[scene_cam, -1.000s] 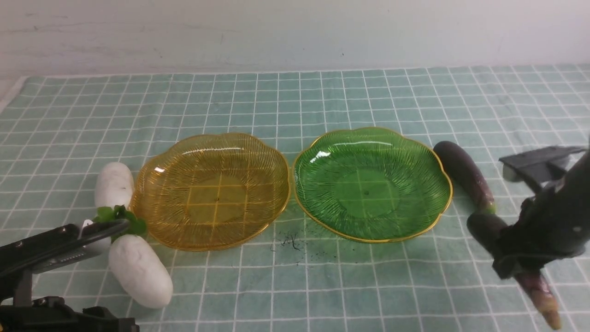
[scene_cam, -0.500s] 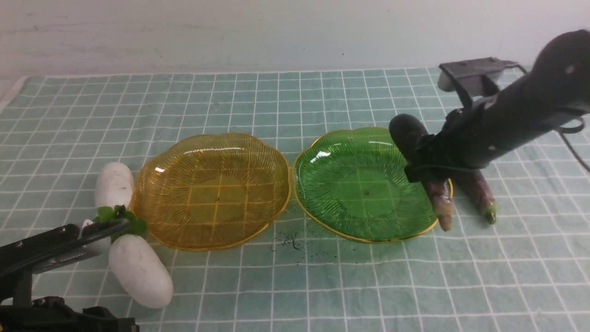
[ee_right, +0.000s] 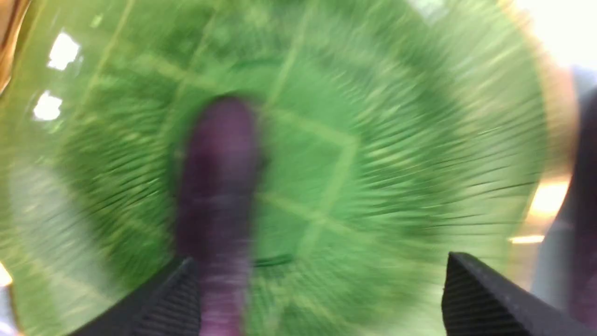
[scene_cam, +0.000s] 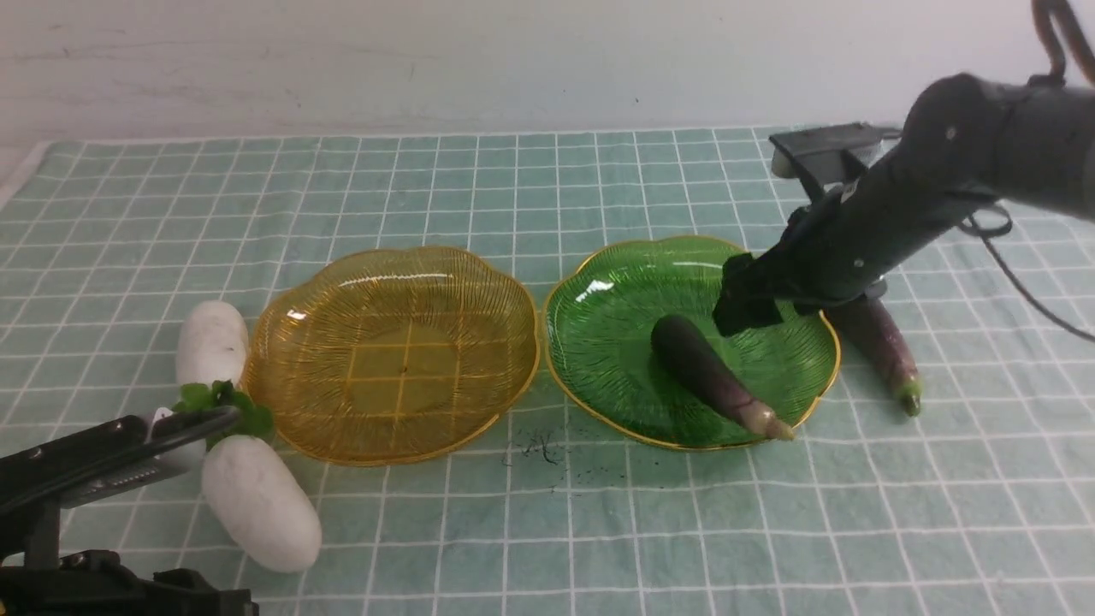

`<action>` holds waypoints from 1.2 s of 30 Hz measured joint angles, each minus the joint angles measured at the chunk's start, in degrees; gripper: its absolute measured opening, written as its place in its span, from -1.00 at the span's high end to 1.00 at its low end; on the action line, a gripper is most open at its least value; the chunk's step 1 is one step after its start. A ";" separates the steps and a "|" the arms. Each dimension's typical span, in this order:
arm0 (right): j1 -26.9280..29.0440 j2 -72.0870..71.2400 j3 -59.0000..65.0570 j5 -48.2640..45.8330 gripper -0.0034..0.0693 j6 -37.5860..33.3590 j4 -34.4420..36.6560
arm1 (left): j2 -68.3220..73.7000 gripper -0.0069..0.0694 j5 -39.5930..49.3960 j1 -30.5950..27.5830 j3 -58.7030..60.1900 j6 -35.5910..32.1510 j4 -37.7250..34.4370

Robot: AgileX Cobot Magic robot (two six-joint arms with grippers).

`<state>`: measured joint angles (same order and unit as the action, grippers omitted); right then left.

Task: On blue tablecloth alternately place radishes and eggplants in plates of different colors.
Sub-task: 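Put the eggplants into the green plate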

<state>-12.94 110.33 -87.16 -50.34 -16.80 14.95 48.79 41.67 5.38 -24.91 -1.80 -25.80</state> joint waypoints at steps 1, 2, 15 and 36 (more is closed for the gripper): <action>0.63 0.00 -1.46 -1.79 -0.88 0.76 -1.32 | 0.00 0.31 0.00 0.00 0.00 0.00 0.00; 1.50 0.00 -2.81 -3.26 -0.88 1.98 -2.68 | 0.00 0.31 0.00 0.00 0.00 0.00 0.00; 9.94 5.22 -6.76 -15.06 -0.69 11.70 -9.86 | 0.00 0.31 0.00 0.00 0.00 0.00 0.00; 10.01 12.29 -7.11 -19.29 0.35 11.06 -14.95 | 0.00 0.31 0.00 0.00 0.00 0.00 0.00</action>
<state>-2.93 122.62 -94.27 -69.64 -5.74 0.00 48.79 41.67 5.38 -24.91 -1.80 -25.80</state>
